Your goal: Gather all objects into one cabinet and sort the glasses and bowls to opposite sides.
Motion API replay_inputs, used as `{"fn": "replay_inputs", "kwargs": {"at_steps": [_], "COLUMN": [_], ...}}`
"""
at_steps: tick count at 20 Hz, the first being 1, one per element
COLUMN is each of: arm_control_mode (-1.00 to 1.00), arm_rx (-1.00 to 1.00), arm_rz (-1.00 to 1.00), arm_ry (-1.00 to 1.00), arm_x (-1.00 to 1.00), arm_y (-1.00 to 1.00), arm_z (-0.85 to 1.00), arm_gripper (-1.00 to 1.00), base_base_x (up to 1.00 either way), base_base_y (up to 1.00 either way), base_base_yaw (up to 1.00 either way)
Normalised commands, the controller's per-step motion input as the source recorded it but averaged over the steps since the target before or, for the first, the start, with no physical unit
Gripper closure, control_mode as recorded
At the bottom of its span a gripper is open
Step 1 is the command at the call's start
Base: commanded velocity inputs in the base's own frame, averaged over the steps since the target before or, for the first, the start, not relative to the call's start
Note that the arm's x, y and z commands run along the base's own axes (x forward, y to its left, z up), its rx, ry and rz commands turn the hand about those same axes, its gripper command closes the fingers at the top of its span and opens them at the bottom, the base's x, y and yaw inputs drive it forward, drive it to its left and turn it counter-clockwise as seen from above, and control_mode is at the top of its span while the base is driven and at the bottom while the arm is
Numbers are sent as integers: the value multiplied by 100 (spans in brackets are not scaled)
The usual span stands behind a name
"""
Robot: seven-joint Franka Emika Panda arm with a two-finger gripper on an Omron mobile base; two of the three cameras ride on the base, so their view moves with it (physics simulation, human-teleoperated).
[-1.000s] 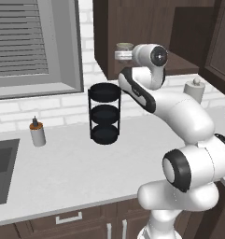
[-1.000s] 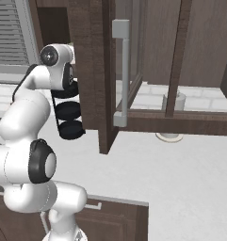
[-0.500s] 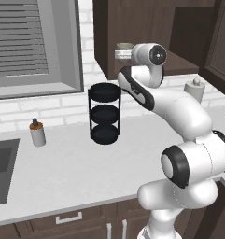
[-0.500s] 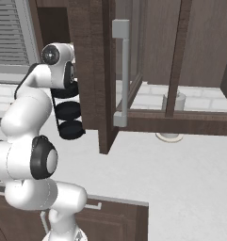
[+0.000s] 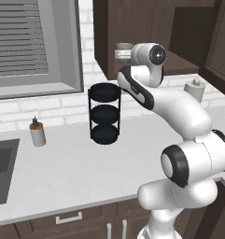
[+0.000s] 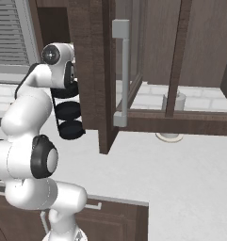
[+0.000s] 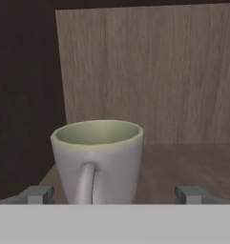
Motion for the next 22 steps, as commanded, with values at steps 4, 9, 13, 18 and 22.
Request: {"fn": "replay_inputs", "kwargs": {"at_steps": [4, 9, 13, 18, 22], "arm_control_mode": [-100, -100, -100, -100, -100], "arm_rx": [0, 0, 0, 0, 0], "arm_rz": [0, 0, 0, 0, 0], "arm_ry": [0, 0, 0, 0, 0], "arm_x": [9, 0, 0, 0, -14], "arm_y": [0, 0, 0, 0, -2], "arm_z": [0, 0, 0, 0, 0], "arm_gripper": [-100, 100, 100, 100, 100], "base_base_x": [0, 0, 0, 0, 0], "base_base_y": [0, 0, 0, 0, 0], "base_base_yaw": [0, 0, 0, 0, 0]}}
